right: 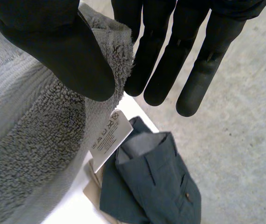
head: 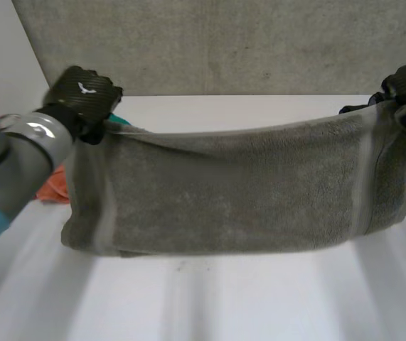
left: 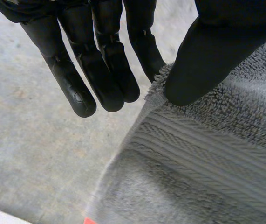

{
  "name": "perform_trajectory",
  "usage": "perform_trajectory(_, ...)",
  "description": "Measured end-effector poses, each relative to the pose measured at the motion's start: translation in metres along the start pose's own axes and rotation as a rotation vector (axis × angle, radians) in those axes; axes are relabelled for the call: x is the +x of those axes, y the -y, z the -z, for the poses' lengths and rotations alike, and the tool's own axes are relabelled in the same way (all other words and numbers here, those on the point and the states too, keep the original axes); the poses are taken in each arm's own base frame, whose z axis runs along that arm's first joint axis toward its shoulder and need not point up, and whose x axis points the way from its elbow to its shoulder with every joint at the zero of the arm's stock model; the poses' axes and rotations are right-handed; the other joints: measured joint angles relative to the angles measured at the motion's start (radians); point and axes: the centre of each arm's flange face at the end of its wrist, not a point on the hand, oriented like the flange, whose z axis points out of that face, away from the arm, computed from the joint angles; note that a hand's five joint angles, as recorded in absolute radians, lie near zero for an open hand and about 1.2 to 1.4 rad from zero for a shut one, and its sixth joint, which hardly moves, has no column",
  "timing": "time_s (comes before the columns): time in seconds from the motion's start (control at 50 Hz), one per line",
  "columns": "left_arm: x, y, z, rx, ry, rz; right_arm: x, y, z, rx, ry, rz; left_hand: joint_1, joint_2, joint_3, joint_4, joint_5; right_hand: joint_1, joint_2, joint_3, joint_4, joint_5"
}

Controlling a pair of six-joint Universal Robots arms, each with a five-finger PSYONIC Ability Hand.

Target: Fold the laundry.

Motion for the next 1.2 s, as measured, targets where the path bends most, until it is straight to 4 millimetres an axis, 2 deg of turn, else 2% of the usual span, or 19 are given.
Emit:
perform_trajectory(0.1, 0.004, -0.005, -0.047, 0.076, 0.047, -0.068, -0.003, -0.005, -0.039, 0.033, -0.083, 0.030, 0.000, 0.000, 0.000, 0.000, 0.000, 0.000, 0.000, 0.000, 0.000, 0.000)
perform_trajectory(0.16, -0.010, 0.014, -0.077, 0.226, 0.167, -0.106, 0.009, 0.016, -0.066, 0.190, -0.230, 0.032, 0.000, 0.000, 0.000, 0.000, 0.000, 0.000, 0.000, 0.003, 0.000, 0.000)
perform_trajectory(0.2, -0.017, 0.023, -0.084, 0.281, 0.214, -0.115, 0.014, 0.026, -0.072, 0.254, -0.283, 0.027, 0.000, 0.000, 0.000, 0.000, 0.000, 0.000, 0.000, 0.003, 0.000, 0.000)
perform_trajectory(0.22, -0.031, 0.042, -0.093, 0.388, 0.309, -0.128, 0.027, 0.047, -0.078, 0.393, -0.385, 0.012, 0.000, 0.000, 0.000, 0.000, 0.000, 0.000, 0.000, 0.003, 0.000, 0.000)
perform_trajectory(0.28, -0.051, 0.073, -0.095, 0.538, 0.445, -0.136, 0.046, 0.081, -0.076, 0.623, -0.533, -0.014, 0.000, 0.000, 0.000, 0.000, 0.000, 0.000, 0.000, 0.003, 0.000, 0.000)
perform_trajectory(0.34, -0.066, 0.100, -0.088, 0.651, 0.551, -0.131, 0.061, 0.108, -0.066, 0.808, -0.637, -0.030, 0.000, 0.000, 0.000, 0.000, 0.000, 0.000, 0.000, 0.004, 0.001, 0.005)
perform_trajectory(0.4, -0.071, 0.112, -0.078, 0.688, 0.587, -0.122, 0.065, 0.119, -0.057, 0.889, -0.669, -0.034, 0.000, 0.000, 0.000, 0.000, 0.000, 0.000, 0.000, 0.004, 0.001, 0.007)
perform_trajectory(0.46, -0.070, 0.113, -0.069, 0.677, 0.581, -0.116, 0.063, 0.121, -0.051, 0.907, -0.662, -0.033, 0.000, 0.000, 0.000, 0.000, 0.000, 0.000, 0.000, 0.004, 0.001, 0.007)
perform_trajectory(0.56, -0.042, 0.081, -0.053, 0.547, 0.473, -0.107, 0.038, 0.088, -0.057, 0.759, -0.542, -0.033, 0.000, 0.000, 0.000, 0.000, 0.000, 0.000, 0.000, 0.004, 0.001, 0.007)
perform_trajectory(0.64, -0.005, 0.034, -0.042, 0.396, 0.345, -0.097, 0.001, 0.034, -0.066, 0.540, -0.374, -0.041, 0.000, 0.000, 0.000, 0.000, 0.000, 0.000, 0.000, 0.004, 0.000, 0.007)
perform_trajectory(0.7, 0.015, 0.008, -0.035, 0.321, 0.280, -0.092, -0.022, 0.001, -0.067, 0.416, -0.267, -0.052, 0.000, 0.000, 0.000, 0.000, 0.000, 0.000, 0.000, 0.004, 0.001, 0.007)
perform_trajectory(0.74, 0.037, -0.018, -0.027, 0.243, 0.213, -0.086, -0.046, -0.034, -0.063, 0.288, -0.149, -0.071, 0.000, 0.000, 0.000, 0.000, 0.000, 0.000, 0.001, 0.004, 0.001, 0.007)
perform_trajectory(0.8, 0.055, -0.042, -0.021, 0.174, 0.155, -0.081, -0.063, -0.061, -0.058, 0.198, -0.064, -0.090, 0.000, 0.000, 0.000, 0.000, 0.000, 0.000, 0.003, 0.004, 0.001, 0.007)
perform_trajectory(0.86, 0.085, -0.081, -0.016, 0.071, 0.063, -0.074, -0.083, -0.095, -0.052, 0.095, 0.031, -0.118, 0.000, 0.000, 0.000, 0.000, 0.000, 0.000, 0.004, 0.004, 0.001, 0.007)
perform_trajectory(0.94, 0.107, -0.111, -0.014, -0.008, -0.009, -0.068, -0.097, -0.119, -0.049, 0.023, 0.088, -0.140, 0.000, 0.000, 0.000, 0.000, 0.000, 0.000, 0.004, 0.004, 0.001, 0.007)
perform_trajectory(1.0, 0.113, -0.123, -0.013, -0.035, -0.035, -0.064, -0.102, -0.128, -0.049, -0.006, 0.105, -0.148, -0.004, -0.009, -0.007, -0.011, -0.002, 0.000, 0.004, 0.004, 0.001, 0.007)
perform_trajectory(1.02, 0.113, -0.124, -0.013, -0.037, -0.038, -0.063, -0.103, -0.129, -0.049, -0.010, 0.107, -0.149, -0.024, -0.031, -0.029, -0.035, -0.018, 0.000, 0.004, 0.004, 0.001, 0.007)
perform_trajectory(1.1, 0.107, -0.125, -0.012, -0.035, -0.041, -0.048, -0.100, -0.134, -0.050, -0.026, 0.100, -0.153, -0.479, -0.500, -0.481, -0.498, -0.443, 0.000, 0.004, 0.004, 0.001, 0.007)
perform_trajectory(1.2, 0.088, -0.116, -0.007, -0.021, -0.019, 0.016, -0.095, -0.138, -0.051, -0.038, 0.083, -0.160, -0.626, -0.674, -0.667, -0.685, -0.633, 0.000, 0.004, 0.004, 0.001, 0.007)
